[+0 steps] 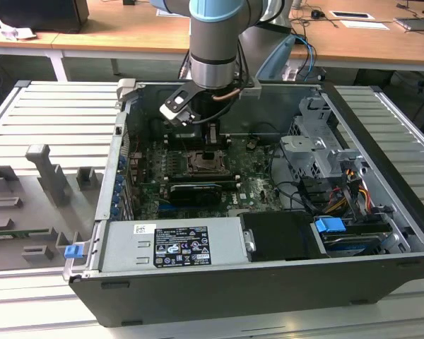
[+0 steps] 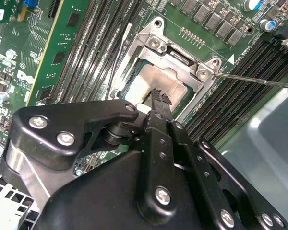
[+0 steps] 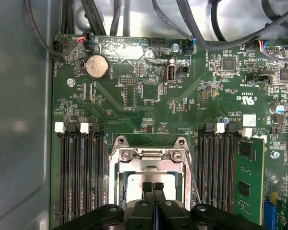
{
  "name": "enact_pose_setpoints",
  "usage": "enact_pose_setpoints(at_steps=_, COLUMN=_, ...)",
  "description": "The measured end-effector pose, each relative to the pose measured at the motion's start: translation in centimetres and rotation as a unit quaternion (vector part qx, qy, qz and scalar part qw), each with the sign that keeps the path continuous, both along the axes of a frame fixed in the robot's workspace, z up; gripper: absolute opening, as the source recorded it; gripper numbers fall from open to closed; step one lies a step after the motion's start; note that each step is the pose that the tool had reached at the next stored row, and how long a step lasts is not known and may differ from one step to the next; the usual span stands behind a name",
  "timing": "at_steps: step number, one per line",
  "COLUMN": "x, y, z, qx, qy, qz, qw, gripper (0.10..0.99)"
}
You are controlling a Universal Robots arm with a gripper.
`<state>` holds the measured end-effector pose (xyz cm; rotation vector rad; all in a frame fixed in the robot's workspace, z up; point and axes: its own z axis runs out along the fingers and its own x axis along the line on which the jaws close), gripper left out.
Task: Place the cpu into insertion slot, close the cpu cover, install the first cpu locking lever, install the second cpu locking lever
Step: 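Close the cpu cover, then install the first cpu locking lever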
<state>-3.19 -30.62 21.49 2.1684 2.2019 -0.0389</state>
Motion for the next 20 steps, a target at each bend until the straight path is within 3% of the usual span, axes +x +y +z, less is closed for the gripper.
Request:
enact_pose_setpoints(at_steps=11, x=-0.57, y=0.00, z=0.00, qx=0.0000, qy=0.0000, qz=0.000, qw=1.0000, gripper=0.106)
enact_pose_setpoints(at_steps=20, x=-0.57, y=0.00, z=1.03, qx=-0.0005, qy=0.0000, qz=0.000, qw=1.0000, gripper=0.106)
